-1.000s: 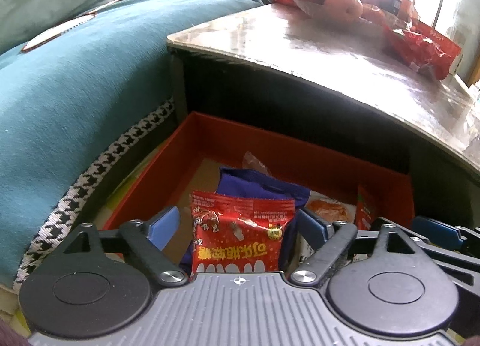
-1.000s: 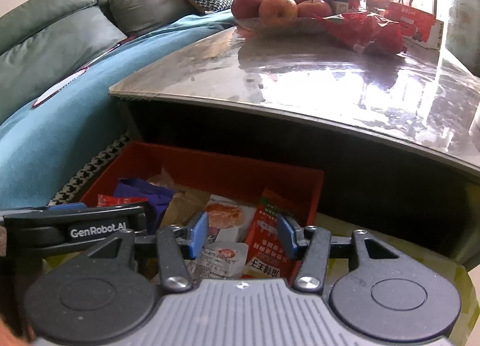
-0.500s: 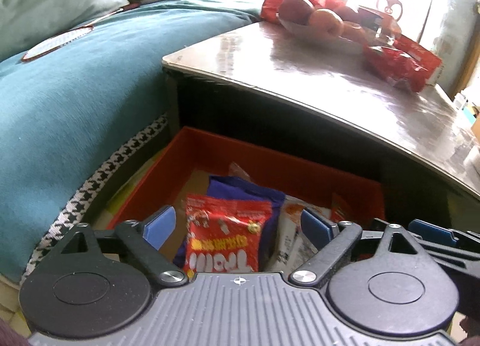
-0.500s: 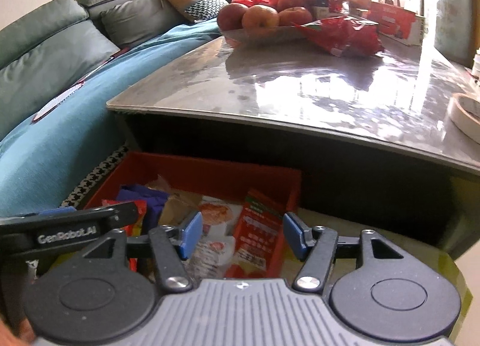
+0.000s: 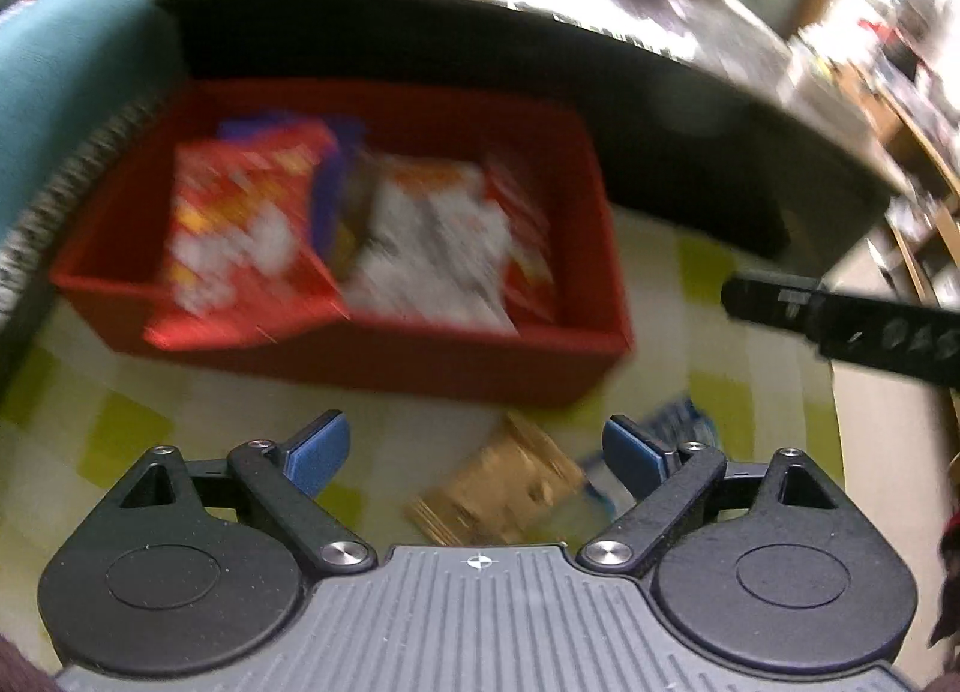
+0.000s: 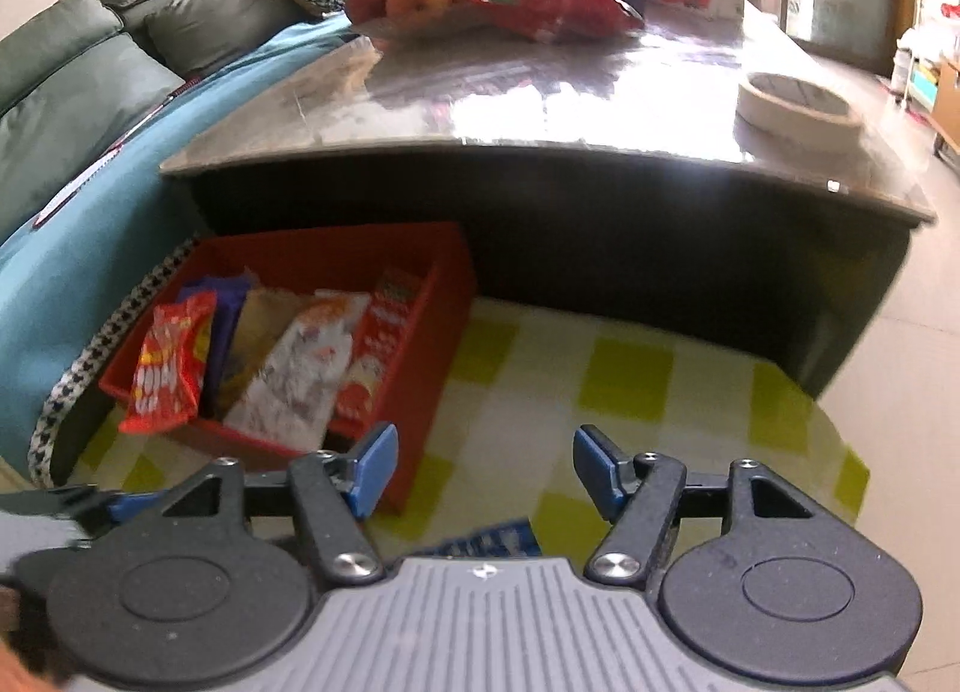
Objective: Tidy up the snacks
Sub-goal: 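Withdraw both tools from the red box toward the last two snacks, then grasp the gold cake packet with the left tool while the right tool grasps the blue sausage packet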
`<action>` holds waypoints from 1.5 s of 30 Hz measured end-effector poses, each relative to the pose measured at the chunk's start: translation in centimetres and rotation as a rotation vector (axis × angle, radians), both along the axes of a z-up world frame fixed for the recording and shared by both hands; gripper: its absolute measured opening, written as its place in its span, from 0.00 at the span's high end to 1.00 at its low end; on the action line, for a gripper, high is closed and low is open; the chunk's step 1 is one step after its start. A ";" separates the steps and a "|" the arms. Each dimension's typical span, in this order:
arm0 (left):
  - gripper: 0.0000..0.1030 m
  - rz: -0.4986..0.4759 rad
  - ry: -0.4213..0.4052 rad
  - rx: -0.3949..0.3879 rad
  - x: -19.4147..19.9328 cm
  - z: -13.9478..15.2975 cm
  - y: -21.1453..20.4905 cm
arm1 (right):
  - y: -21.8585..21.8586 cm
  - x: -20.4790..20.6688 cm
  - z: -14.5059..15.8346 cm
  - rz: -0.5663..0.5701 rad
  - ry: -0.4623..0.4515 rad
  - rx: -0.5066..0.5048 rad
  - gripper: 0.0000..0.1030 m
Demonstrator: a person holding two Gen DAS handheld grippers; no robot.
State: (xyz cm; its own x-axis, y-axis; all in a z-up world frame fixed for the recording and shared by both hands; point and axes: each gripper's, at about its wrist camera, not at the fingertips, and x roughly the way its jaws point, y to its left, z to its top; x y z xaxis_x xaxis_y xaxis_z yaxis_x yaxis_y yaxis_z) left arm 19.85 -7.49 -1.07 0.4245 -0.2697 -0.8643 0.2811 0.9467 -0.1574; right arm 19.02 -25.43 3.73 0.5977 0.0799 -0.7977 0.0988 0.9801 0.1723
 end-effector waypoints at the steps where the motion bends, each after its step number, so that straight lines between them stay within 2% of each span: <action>1: 0.08 -0.021 0.019 -0.003 0.0 -0.7 -0.3 | -0.3 -0.2 -0.2 0.000 0.008 0.004 0.34; 6: 0.09 -0.095 0.076 -0.030 0.9 -3.5 -1.3 | -1.2 -0.4 -0.6 -0.005 0.029 0.019 0.34; 9: 0.09 -0.113 0.087 -0.012 1.3 -4.7 -1.7 | -1.3 -0.2 -0.9 0.007 0.039 0.027 0.34; 14: 0.09 -0.149 0.050 0.034 1.3 -5.4 -2.3 | -1.0 0.0 -1.3 0.022 0.057 0.027 0.33; 16: 0.12 -0.151 0.042 0.041 1.0 -5.5 -2.4 | -1.0 0.0 -1.3 0.022 0.058 0.032 0.32; 18: 0.23 -0.154 0.032 0.056 0.5 -5.3 -2.5 | -1.1 0.0 -1.3 0.019 0.059 0.040 0.31; 20: 0.28 -0.166 0.036 0.050 0.0 -5.1 -2.5 | -1.1 0.0 -1.4 0.020 0.064 0.049 0.29; 24: 0.32 -0.212 0.062 0.033 -2.1 -5.1 -2.7 | -0.8 -0.1 -1.3 0.038 0.070 0.054 0.29; 27: 0.31 -0.226 0.067 0.030 -3.1 -4.8 -2.8 | -0.9 -0.3 -1.2 0.041 0.068 0.055 0.28; 31: 0.23 -0.119 0.057 0.035 -2.3 -4.6 -2.4 | -1.3 -0.4 -1.5 0.028 0.080 0.054 0.28; 34: 0.23 0.005 0.081 0.023 -0.9 -5.2 -2.3 | -1.6 -0.4 -1.8 0.021 0.090 0.054 0.28; 37: 0.25 0.076 0.063 0.068 -0.5 -5.2 -2.4 | -1.7 -0.4 -1.9 0.021 0.094 0.055 0.28; 42: 0.29 0.091 0.036 0.124 -0.3 -5.4 -3.2 | -1.5 -0.2 -2.2 0.021 0.112 0.049 0.27; 45: 0.26 0.120 0.043 0.133 0.2 -5.5 -3.9 | -1.1 -0.1 -2.6 0.022 0.131 0.039 0.27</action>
